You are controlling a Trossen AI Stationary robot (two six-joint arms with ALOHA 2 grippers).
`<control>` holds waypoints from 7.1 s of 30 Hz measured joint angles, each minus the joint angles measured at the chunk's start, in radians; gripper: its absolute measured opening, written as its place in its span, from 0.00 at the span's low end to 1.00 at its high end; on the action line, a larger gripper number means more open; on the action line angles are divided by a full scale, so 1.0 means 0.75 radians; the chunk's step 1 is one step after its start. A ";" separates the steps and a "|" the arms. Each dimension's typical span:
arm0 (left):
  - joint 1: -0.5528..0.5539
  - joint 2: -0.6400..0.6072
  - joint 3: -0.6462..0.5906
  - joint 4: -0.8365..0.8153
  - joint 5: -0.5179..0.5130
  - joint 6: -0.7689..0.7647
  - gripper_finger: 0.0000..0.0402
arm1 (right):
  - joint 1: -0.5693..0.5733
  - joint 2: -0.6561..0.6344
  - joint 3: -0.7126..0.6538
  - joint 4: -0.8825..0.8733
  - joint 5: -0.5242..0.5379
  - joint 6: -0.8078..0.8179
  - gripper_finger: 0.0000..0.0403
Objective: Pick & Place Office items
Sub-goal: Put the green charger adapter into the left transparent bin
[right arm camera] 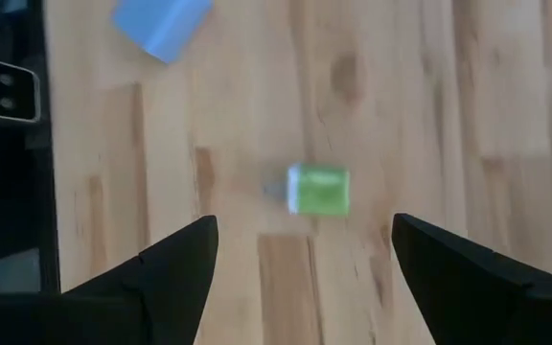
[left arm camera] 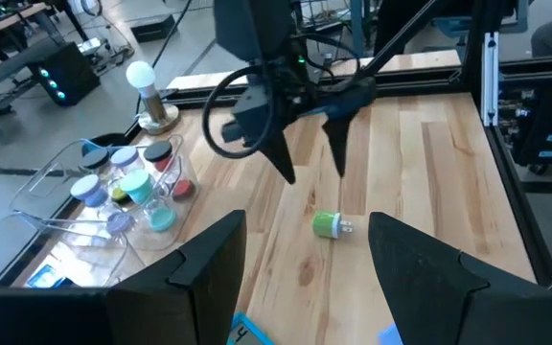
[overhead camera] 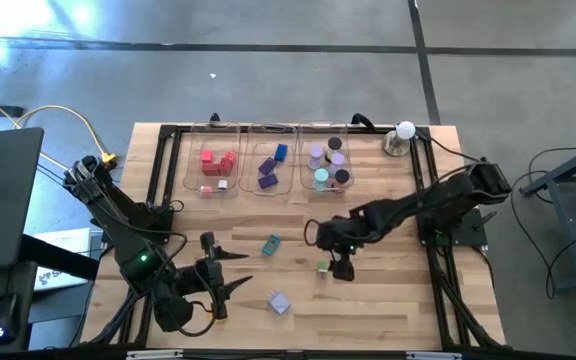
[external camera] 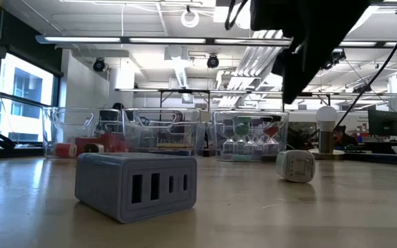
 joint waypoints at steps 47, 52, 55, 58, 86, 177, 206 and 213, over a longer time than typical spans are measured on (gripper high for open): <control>0.054 0.078 -0.004 -0.037 0.179 -0.075 0.53 | 0.146 0.349 -0.067 0.274 0.251 -0.200 0.75; 0.054 0.078 -0.004 -0.037 0.179 -0.076 0.53 | 0.140 0.351 -0.066 0.274 0.244 -0.209 0.75; 0.054 0.078 -0.004 -0.036 0.179 -0.079 0.53 | 0.141 0.351 -0.066 0.275 0.246 -0.222 0.75; 0.054 0.078 -0.004 -0.036 0.179 -0.080 0.53 | 0.141 0.351 -0.067 0.275 0.246 -0.238 0.74; 0.054 0.078 -0.004 -0.036 0.178 -0.075 0.53 | 0.138 0.314 -0.070 0.268 0.303 -0.286 0.45; 0.418 0.577 -0.009 0.598 0.326 1.721 0.53 | -0.003 0.135 -0.067 0.743 0.021 -0.444 0.46; 0.416 0.676 -0.010 0.747 0.166 1.854 0.30 | -0.003 0.134 -0.065 0.769 -0.042 -0.442 0.46; 0.400 0.671 -0.009 0.757 0.118 1.844 0.30 | -0.001 0.137 -0.068 0.749 -0.019 -0.440 0.59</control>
